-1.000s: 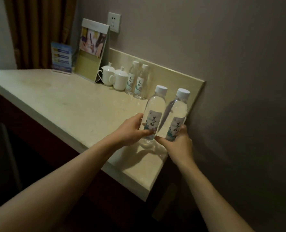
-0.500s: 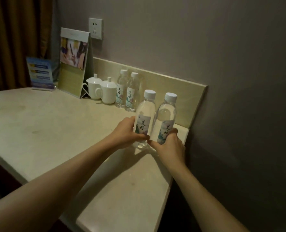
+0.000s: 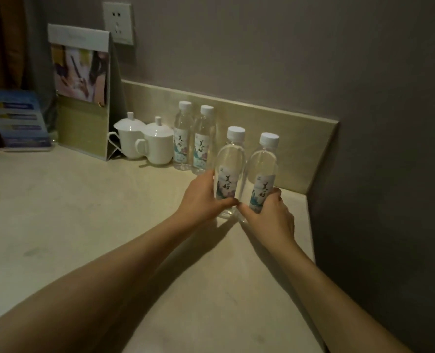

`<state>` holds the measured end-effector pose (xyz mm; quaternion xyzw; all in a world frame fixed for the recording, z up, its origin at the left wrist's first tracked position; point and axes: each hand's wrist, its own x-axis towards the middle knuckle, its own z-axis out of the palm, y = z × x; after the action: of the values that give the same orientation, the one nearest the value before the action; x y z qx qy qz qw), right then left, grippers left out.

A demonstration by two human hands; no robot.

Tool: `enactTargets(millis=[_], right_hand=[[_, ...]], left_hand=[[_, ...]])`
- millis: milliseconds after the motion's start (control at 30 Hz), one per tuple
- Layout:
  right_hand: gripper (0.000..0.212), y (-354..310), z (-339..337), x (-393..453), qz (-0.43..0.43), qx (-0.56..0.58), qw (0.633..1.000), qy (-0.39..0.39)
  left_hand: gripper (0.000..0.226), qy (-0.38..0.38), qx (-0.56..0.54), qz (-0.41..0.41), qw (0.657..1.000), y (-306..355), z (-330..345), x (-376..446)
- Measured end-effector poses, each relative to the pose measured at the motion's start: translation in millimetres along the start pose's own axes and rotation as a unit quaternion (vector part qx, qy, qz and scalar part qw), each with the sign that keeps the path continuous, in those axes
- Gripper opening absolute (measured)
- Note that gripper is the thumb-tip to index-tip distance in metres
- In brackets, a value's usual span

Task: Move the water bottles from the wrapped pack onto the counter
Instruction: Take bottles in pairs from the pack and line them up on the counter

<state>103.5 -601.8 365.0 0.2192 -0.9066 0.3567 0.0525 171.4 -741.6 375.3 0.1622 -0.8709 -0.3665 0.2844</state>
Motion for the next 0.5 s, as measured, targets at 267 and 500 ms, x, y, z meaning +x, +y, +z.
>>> enactTargets(millis=[267, 500], right_hand=[[0.069, -21.1, 18.1, 15.1, 0.088, 0.020, 0.995, 0.035], [0.047, -31.3, 31.8, 23.7, 0.109, 0.035, 0.992, 0.059]], left_hand=[[0.056, -0.012, -0.026, 0.001, 1.000, -22.9, -2.8, 27.9], [0.055, 0.015, -0.037, -0.023, 0.999, -38.0, 1.3, 46.2]])
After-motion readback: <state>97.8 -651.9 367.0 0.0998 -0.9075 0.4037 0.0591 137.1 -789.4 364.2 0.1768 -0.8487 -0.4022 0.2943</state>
